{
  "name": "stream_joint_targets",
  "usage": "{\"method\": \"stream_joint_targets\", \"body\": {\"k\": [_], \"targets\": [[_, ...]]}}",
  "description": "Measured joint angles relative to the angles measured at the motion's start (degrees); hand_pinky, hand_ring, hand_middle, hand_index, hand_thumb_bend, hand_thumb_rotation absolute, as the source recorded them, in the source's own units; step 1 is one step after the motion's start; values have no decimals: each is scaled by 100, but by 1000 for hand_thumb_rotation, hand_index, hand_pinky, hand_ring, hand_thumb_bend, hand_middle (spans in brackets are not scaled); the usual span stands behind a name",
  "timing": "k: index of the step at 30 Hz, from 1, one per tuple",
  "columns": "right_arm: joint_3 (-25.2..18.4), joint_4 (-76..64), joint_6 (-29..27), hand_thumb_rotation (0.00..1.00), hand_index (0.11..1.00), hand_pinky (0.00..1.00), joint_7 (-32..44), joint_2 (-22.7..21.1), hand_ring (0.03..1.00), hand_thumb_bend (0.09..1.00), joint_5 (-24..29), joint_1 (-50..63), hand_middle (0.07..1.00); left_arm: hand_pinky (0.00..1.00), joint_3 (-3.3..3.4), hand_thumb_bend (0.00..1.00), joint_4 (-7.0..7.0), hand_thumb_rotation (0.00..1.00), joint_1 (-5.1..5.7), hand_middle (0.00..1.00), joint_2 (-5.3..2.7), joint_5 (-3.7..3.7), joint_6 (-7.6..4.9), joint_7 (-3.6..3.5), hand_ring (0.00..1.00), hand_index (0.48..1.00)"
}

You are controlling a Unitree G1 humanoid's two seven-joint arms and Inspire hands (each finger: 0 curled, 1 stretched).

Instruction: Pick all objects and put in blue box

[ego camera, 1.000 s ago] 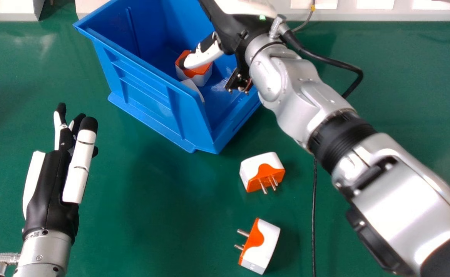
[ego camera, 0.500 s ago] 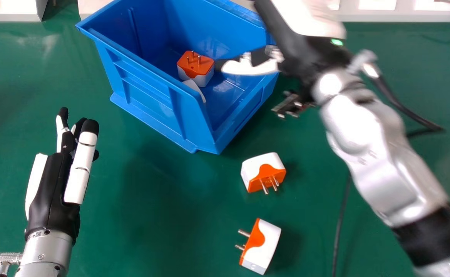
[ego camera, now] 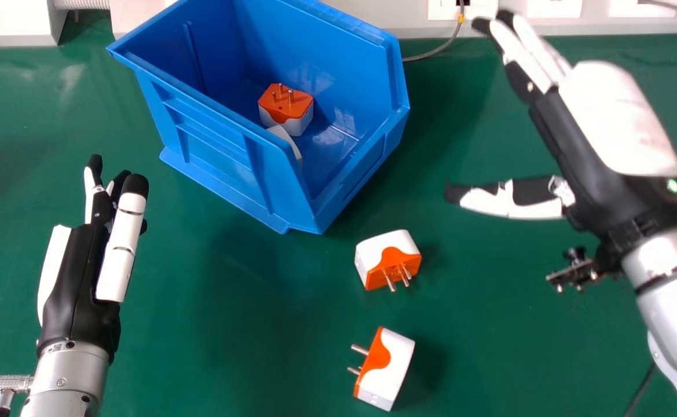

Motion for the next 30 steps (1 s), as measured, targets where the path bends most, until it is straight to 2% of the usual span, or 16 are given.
{"method": "stream_joint_targets", "body": {"k": [5, 12, 21, 30], "targets": [[-6, 274, -236, 230, 925, 781, 253, -193, 930, 463, 25, 154, 964, 910, 0, 510, 7, 1000, 0, 980, 0, 3, -18, 3, 957, 992], [157, 785, -495, 267, 928, 804, 470, -362, 934, 458, -108, 147, 966, 911, 1, 510, 103, 1000, -7, 981, 2, 7, -67, 7, 958, 994], [710, 1668, -604, 293, 923, 814, 451, -356, 936, 457, -629, -350, 962, 913, 0, 510, 90, 1000, -8, 982, 2, 7, -73, 19, 959, 995], [1574, 3047, -671, 340, 894, 818, 539, -232, 919, 456, -1181, -1387, 929, 914, 13, 512, 102, 1000, -2, 982, 3, 5, -146, 13, 960, 995]]}}
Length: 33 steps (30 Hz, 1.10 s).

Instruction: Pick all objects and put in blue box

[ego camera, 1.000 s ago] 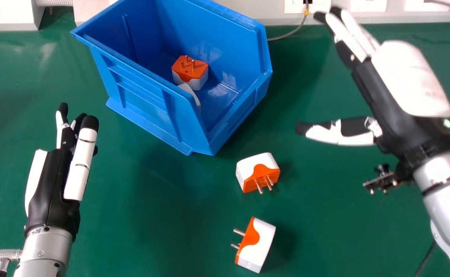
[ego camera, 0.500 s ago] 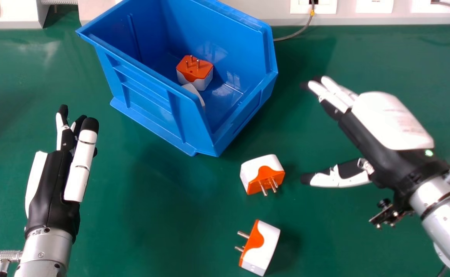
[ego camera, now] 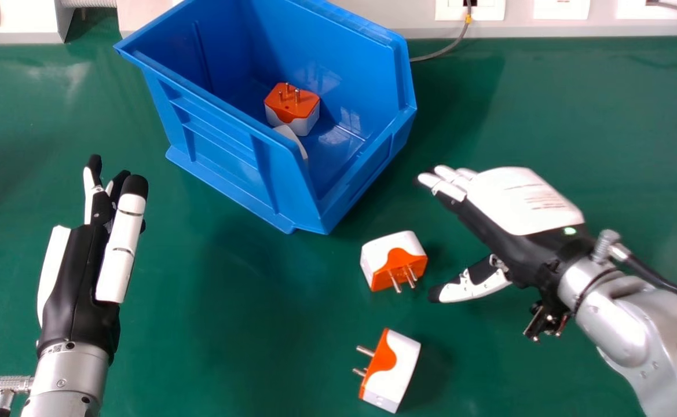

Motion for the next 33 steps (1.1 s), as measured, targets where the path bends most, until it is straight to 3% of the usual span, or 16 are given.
{"method": "stream_joint_targets", "body": {"k": [7, 13, 18, 25, 33], "targets": [[404, 652, -67, 379, 874, 817, 211, 91, 908, 455, -204, -689, 909, 920, -12, 519, -6, 1000, 11, 983, 0, 14, -13, 1, 963, 995], [674, 993, -127, 403, 864, 820, 400, 89, 912, 448, -276, -1005, 905, 923, -16, 527, -96, 1000, 92, 982, 0, 99, -13, 15, 965, 998], [783, 1217, -258, 393, 859, 820, 411, 91, 912, 442, -341, -1221, 904, 925, -13, 528, -151, 1000, 107, 982, 2, 102, -5, 8, 965, 999], [979, 1558, -482, 363, 853, 827, 430, 91, 915, 431, -424, -1464, 903, 925, -13, 529, -334, 1000, 196, 982, 8, 102, 27, -14, 964, 1000], [1143, 1736, -594, 398, 853, 849, 453, 91, 924, 418, -467, -1617, 903, 923, -12, 529, -445, 1000, 244, 981, 13, 99, 137, -28, 963, 1000]]}}
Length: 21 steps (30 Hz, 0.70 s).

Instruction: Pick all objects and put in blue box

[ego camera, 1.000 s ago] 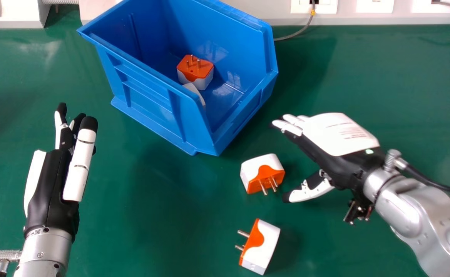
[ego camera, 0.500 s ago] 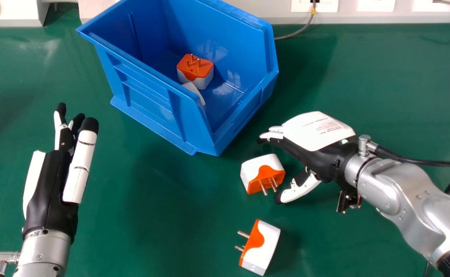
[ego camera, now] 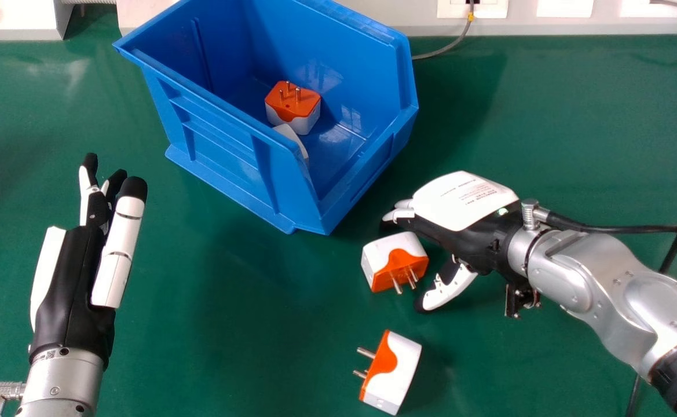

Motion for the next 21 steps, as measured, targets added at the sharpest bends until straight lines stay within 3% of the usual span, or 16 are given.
{"method": "stream_joint_targets", "body": {"k": [4, 8, 21], "targets": [[68, 25, -10, 403, 843, 844, -65, 1, 921, 416, -113, -38, 898, 922, -1, 528, -43, 1000, 6, 981, -1, -2, 41, -1, 963, 1000], [120, 34, -25, 406, 834, 838, -87, 2, 917, 412, -171, -69, 894, 922, -2, 524, -171, 1000, 24, 981, -1, -3, 113, -4, 963, 1000], [202, 389, -110, 400, 825, 813, -286, 141, 902, 395, -129, -264, 878, 922, -32, 518, -298, 1000, 41, 983, -5, -1, 253, -6, 963, 998]]}}
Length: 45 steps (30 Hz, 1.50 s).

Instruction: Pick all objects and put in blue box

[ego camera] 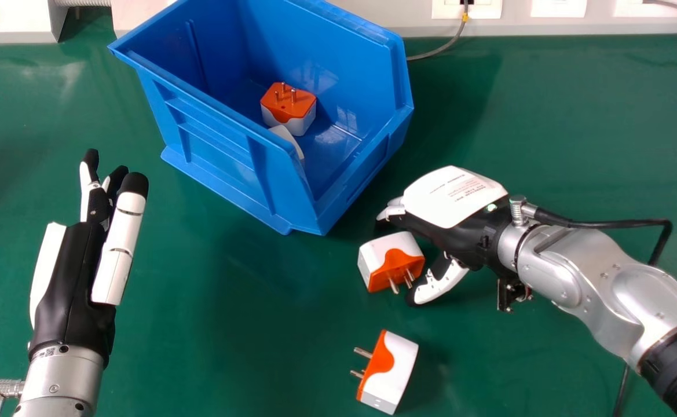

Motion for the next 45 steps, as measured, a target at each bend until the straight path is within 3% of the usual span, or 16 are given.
{"method": "stream_joint_targets", "body": {"k": [5, 18, 29, 31, 33, 34, 35, 37, 38, 42, 43, 45], "targets": [[53, 84, 62, 393, 811, 808, -83, 77, 895, 392, -44, -41, 864, 922, -29, 520, -68, 1000, 2, 983, -11, 3, 10, 9, 964, 998], [131, 147, 124, 379, 807, 794, -165, 102, 890, 388, -62, -88, 861, 924, -31, 527, -73, 1000, 4, 984, -16, 2, 16, 12, 964, 998], [228, 304, 180, 343, 745, 764, -403, 186, 868, 382, -74, -165, 844, 924, -32, 528, -145, 1000, 2, 984, -16, 3, 134, 12, 964, 998], [282, 394, 158, 273, 652, 680, -591, 195, 779, 422, -85, -173, 770, 923, -34, 528, -169, 1000, 1, 984, -16, 3, 148, 12, 964, 998], [316, 498, 126, 273, 652, 680, -773, 215, 779, 422, -98, -181, 770, 923, -35, 528, -183, 1000, -2, 984, -15, 4, 166, 13, 964, 998], [320, 552, 122, 219, 617, 622, -859, 224, 714, 441, -97, -184, 719, 922, -36, 528, -187, 1000, -2, 984, -15, 6, 174, 14, 963, 998], [321, 599, 118, 219, 617, 622, -951, 243, 714, 441, -85, -185, 719, 922, -37, 528, -188, 1000, -2, 984, -16, 9, 181, 15, 963, 998], [312, 654, 105, 140, 570, 486, -1082, 309, 567, 469, -47, -189, 607, 921, -39, 528, -192, 1000, -2, 982, -16, 18, 195, 17, 962, 998], [314, 666, 98, 140, 570, 486, -1140, 348, 567, 469, -38, -189, 607, 921, -41, 528, -199, 1000, -2, 982, -16, 25, 200, 18, 962, 998], [318, 721, 90, 72, 525, 295, -1296, 428, 367, 490, -23, -187, 500, 920, -43, 527, -219, 1000, -2, 981, -16, 27, 208, 17, 960, 998], [320, 732, 91, 72, 525, 295, -1326, 430, 367, 490, -23, -187, 500, 920, -43, 527, -227, 1000, -1, 981, -16, 27, 215, 17, 960, 998], [312, 755, 123, 102, 505, 208, -1396, 430, 271, 489, -23, -188, 386, 920, -45, 526, -246, 1000, 2, 981, -16, 26, 233, 17, 960, 998]]}}
